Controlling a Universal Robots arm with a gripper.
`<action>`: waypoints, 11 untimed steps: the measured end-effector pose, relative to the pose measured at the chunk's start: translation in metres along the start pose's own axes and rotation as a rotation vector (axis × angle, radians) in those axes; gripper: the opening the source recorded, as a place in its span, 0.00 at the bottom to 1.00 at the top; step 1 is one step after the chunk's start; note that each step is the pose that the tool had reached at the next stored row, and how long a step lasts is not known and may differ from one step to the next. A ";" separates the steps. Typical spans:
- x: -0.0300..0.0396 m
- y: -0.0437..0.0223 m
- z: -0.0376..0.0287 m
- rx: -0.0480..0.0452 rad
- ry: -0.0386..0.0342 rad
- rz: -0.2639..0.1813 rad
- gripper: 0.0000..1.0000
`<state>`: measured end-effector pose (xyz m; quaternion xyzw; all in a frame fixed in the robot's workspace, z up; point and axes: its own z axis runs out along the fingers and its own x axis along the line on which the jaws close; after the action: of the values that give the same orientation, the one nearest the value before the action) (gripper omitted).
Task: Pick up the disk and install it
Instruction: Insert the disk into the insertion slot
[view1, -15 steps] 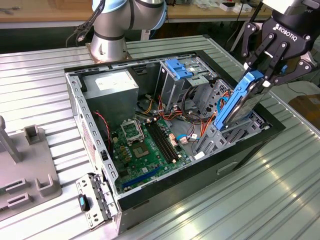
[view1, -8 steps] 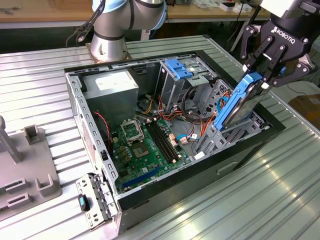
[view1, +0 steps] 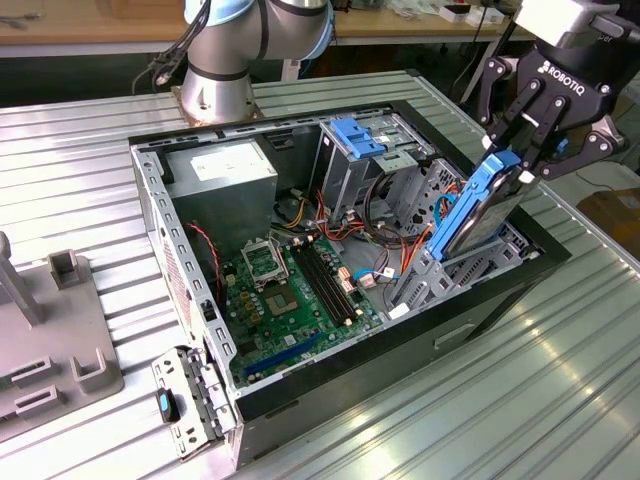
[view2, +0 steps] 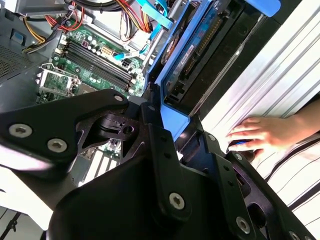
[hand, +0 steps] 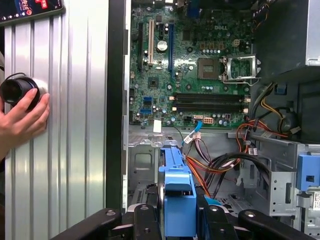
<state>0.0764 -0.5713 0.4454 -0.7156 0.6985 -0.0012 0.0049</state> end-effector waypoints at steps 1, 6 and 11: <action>0.0000 0.0000 0.0000 -0.0001 0.0002 0.000 0.37; 0.0021 0.0003 0.0257 -0.0001 0.0001 0.000 0.37; 0.0055 0.0006 0.0481 -0.0001 0.0000 0.000 0.37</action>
<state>0.0763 -0.5766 0.3972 -0.7156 0.6985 -0.0012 0.0048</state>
